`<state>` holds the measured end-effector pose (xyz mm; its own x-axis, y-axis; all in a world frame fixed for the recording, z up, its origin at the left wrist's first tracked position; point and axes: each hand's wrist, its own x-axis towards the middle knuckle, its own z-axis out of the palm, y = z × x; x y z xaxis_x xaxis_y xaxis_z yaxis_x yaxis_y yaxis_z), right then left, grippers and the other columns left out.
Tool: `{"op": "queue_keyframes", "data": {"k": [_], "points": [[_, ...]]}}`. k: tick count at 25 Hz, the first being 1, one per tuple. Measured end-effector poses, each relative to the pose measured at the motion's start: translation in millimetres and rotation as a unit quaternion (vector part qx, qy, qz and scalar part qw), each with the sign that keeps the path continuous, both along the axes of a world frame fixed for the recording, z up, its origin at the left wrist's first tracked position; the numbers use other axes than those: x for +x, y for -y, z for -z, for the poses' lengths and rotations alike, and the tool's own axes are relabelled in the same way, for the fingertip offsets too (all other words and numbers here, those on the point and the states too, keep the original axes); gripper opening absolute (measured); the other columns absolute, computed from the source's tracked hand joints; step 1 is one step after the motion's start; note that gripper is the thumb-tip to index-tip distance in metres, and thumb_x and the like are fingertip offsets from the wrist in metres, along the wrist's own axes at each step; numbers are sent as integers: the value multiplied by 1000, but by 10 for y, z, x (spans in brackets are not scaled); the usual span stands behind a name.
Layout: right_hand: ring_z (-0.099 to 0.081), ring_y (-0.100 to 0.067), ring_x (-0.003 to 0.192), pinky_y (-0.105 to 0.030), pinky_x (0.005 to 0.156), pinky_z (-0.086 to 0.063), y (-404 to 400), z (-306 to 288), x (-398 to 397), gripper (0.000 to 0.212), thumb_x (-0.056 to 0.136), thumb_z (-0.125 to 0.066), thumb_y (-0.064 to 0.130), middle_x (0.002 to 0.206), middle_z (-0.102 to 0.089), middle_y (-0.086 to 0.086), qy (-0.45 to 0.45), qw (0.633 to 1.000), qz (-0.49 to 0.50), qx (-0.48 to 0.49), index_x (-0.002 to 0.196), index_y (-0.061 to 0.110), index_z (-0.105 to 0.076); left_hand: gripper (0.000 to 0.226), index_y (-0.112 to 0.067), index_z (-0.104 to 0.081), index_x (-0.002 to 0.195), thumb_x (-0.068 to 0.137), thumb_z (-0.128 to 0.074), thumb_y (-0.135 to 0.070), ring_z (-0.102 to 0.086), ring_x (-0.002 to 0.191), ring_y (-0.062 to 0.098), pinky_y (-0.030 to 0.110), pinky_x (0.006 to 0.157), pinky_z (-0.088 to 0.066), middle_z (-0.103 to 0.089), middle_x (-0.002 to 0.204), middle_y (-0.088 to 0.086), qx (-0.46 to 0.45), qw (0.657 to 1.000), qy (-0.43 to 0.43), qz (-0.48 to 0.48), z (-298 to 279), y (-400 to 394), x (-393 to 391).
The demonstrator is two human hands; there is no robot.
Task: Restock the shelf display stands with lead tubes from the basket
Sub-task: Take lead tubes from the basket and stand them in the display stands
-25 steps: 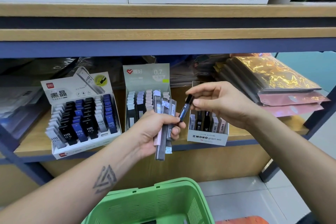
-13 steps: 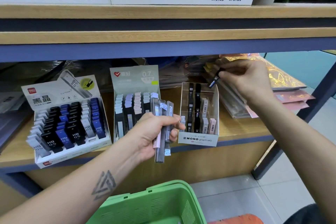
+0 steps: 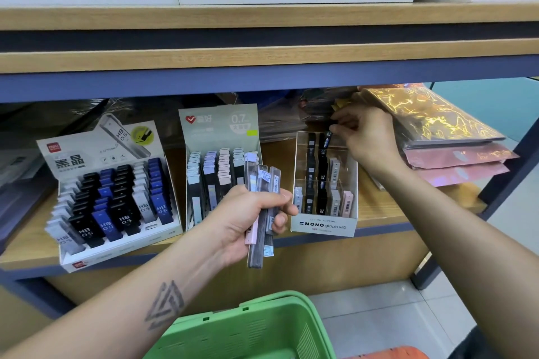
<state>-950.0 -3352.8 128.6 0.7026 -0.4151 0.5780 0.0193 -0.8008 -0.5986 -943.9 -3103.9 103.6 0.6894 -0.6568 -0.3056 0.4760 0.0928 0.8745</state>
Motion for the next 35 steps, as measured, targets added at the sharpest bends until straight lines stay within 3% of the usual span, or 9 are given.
{"op": "queue_keyframes", "data": {"k": [5,8,11,20,25,32,35], "points": [[-67,-11,89,-25,84,-54,6,-96,-64,15,87,-76,9,90,-70,8,8,1000,-6,29,100,16,-75,19,6,-61,109,90,-63,4,-54,51,16,23,47,-47,-65,81,23,-4,1000,1,5,-4,-10,-2],[-69,-9,86,-29,80,-57,-11,-92,-192,14,84,-80,12,88,-72,8,-35,997,-41,58,93,21,-74,18,6,-61,107,90,-63,4,-53,51,16,23,48,-47,-65,80,23,-5,1000,3,8,-12,-10,-17],[-68,-8,83,-29,79,-59,-84,67,-306,14,84,-81,14,88,-73,5,-85,995,-50,13,96,18,-76,16,6,-61,106,90,-63,4,-54,51,16,23,48,-47,-65,81,23,-4,1000,7,12,-22,-17,-41],[-66,-11,88,-25,82,-55,-216,253,-317,16,89,-75,10,95,-73,1,-71,995,-32,-58,105,13,-75,14,7,-60,105,91,-61,6,-51,52,17,23,50,-46,-64,81,25,-3,1000,19,14,-55,-52,-92],[-68,-21,95,-36,87,-55,-186,371,-283,15,89,-74,10,102,-74,-4,-112,986,-13,-121,103,12,-78,12,5,-60,103,91,-60,6,-51,51,17,22,50,-45,-64,80,23,-6,1000,25,15,-71,-64,-97],[-67,-31,104,-38,92,-53,-263,367,-336,24,90,-66,2,110,-74,-10,-129,973,4,-189,111,8,-76,18,7,-60,107,90,-62,5,-51,52,17,23,50,-46,-65,82,24,-10,1000,14,25,-63,-77,-98],[-69,-28,98,-41,83,-58,-373,210,-420,24,93,-61,7,107,-75,-6,-110,965,25,-236,111,14,-75,23,10,-60,111,90,-58,3,-54,56,18,24,53,-49,-67,85,24,-16,999,-26,44,-60,-120,-86]]}}
